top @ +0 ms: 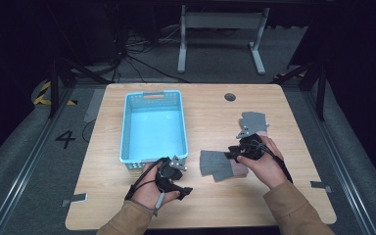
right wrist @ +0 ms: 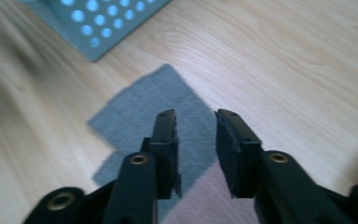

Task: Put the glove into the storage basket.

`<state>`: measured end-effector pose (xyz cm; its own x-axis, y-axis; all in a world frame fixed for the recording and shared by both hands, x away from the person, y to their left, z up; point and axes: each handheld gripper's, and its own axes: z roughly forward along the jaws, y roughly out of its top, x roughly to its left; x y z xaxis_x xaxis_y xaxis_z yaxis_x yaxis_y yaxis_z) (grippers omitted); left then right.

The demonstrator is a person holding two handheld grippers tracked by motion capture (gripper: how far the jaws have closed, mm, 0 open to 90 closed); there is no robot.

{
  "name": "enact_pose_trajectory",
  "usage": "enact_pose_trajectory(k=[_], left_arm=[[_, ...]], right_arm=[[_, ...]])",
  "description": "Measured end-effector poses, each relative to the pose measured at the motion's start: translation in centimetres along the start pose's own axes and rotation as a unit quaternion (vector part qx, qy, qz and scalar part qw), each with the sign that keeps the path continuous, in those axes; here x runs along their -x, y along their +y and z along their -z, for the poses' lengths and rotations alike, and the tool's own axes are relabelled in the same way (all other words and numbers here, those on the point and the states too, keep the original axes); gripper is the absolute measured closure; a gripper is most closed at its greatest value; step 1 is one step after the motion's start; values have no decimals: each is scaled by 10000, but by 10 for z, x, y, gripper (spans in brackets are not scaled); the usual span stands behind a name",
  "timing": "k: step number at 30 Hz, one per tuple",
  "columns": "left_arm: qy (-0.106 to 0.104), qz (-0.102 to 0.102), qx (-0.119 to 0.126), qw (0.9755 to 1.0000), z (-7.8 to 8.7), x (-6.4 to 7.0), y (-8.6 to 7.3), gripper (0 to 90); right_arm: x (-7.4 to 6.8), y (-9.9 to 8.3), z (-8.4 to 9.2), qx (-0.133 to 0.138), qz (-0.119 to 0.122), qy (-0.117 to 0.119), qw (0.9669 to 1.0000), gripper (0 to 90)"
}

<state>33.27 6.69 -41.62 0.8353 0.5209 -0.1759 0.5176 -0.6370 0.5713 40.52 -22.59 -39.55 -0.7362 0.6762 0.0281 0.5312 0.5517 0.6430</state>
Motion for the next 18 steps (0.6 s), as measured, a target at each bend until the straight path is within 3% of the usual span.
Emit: enact_pose_trajectory(k=[6, 8, 12, 18], left_arm=[[50, 57, 20, 10000, 4, -2, -4, 397], [69, 65, 7, 10000, 5, -3, -6, 397], [110, 153, 1, 9998, 8, -5, -12, 396], [175, 238, 33, 9996, 13, -7, -17, 396]], right_arm=[[23, 8, 0, -272, -17, -177, 9995, 874], [30, 10, -1, -311, 101, -276, 9991, 892], [47, 14, -9, -355, 67, -441, 9984, 898], [67, 15, -26, -654, -29, -621, 9959, 900]])
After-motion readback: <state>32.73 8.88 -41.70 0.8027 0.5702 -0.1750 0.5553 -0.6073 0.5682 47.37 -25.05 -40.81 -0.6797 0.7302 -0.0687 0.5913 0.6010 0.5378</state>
